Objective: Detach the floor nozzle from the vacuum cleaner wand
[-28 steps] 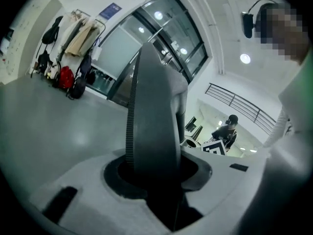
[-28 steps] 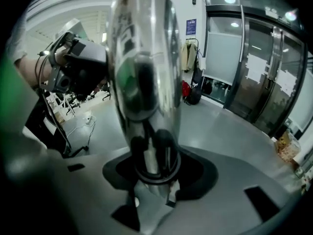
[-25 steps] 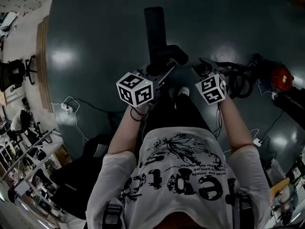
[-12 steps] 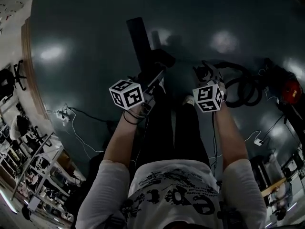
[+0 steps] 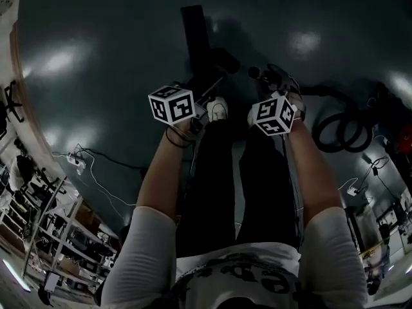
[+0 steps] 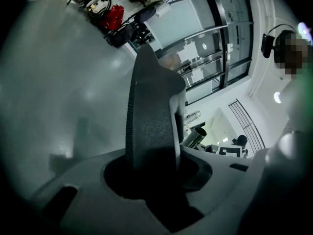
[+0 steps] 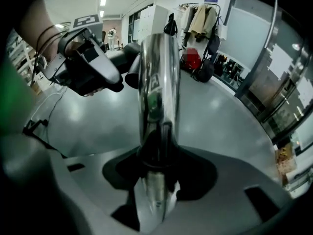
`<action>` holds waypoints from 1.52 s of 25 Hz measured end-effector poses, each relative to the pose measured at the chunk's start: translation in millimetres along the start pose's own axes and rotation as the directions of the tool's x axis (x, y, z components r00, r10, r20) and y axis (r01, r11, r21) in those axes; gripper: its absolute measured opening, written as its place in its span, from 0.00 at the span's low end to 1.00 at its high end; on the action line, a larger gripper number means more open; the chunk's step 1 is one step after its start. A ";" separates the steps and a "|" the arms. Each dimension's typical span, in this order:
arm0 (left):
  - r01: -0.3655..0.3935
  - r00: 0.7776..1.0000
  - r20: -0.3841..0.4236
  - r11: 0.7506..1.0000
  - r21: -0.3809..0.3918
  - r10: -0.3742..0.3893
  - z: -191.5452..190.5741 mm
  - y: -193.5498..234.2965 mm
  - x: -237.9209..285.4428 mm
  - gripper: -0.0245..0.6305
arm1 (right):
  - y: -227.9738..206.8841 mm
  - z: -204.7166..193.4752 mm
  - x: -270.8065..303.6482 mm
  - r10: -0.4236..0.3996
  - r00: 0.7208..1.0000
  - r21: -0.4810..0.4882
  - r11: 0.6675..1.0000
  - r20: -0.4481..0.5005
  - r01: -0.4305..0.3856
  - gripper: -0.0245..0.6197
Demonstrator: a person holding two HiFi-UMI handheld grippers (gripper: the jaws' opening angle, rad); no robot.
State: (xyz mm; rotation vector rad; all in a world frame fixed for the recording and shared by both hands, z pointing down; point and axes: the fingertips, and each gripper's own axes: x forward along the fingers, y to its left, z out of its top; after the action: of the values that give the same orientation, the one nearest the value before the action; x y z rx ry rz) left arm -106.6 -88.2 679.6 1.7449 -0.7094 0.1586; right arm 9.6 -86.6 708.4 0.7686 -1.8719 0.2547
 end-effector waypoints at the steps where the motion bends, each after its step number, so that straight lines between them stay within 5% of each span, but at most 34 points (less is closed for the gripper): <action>1: -0.006 1.000 -0.007 1.000 0.009 0.006 1.3 17.9 5.7 0.24 | 1.5 -2.2 20.4 -0.003 1.000 -0.008 1.000 -0.010 0.003 0.31; 4: -0.047 0.999 0.017 0.999 -0.002 0.047 4.9 74.2 24.3 0.24 | 5.7 -15.7 78.5 0.014 0.999 -0.035 0.999 -0.043 -0.016 0.32; 8: -0.093 0.993 0.056 0.989 -0.119 0.100 -11.9 161.7 65.6 0.24 | 6.9 -61.8 160.1 0.068 0.991 -0.014 0.997 -0.116 -0.070 0.32; 13: -0.172 0.985 -0.014 0.956 -0.237 0.173 -42.1 258.4 129.0 0.24 | 5.4 -118.5 247.7 0.107 0.966 0.027 0.994 -0.236 -0.103 0.32; 20: -0.244 0.961 -0.155 0.966 -0.089 0.229 -58.1 308.2 174.4 0.24 | 25.8 -145.1 300.1 0.178 0.965 0.048 0.984 -0.190 -0.172 0.32; 23: -0.269 0.942 -0.213 0.963 -0.018 0.259 -62.8 320.6 178.6 0.24 | 26.4 -147.1 312.1 0.191 0.968 0.086 0.980 -0.163 -0.178 0.32; 25: -0.277 0.932 -0.237 0.961 0.020 0.274 -66.0 325.5 177.1 0.33 | 20.5 -145.4 315.3 0.166 0.974 0.115 0.982 -0.153 -0.150 0.32; 27: -0.276 0.923 -0.255 0.958 0.079 0.287 -70.4 325.2 178.9 0.75 | 8.5 -142.2 316.3 0.098 0.984 0.140 0.987 -0.148 -0.077 0.32; 29: -0.275 0.912 -0.277 0.951 0.138 0.304 -74.9 318.1 182.6 0.94 | -0.4 -134.7 312.7 0.058 0.989 0.152 0.988 -0.132 -0.038 0.32; 33: -0.317 0.897 -0.270 0.935 0.157 0.350 -70.0 295.3 165.7 0.94 | -0.8 -108.6 284.3 0.086 0.992 0.165 0.984 -0.095 -0.069 0.32; 38: -0.348 0.910 -0.191 0.929 0.127 0.367 -28.8 234.9 110.8 0.94 | -31.4 -55.7 202.7 0.026 0.999 0.294 0.956 -0.032 -0.016 0.32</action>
State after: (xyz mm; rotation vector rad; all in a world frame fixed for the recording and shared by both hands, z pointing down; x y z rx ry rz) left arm -135.6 -133.7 935.3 1.6371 -0.8695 0.6294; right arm 20.9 -162.0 906.8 0.9382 -1.8311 0.5666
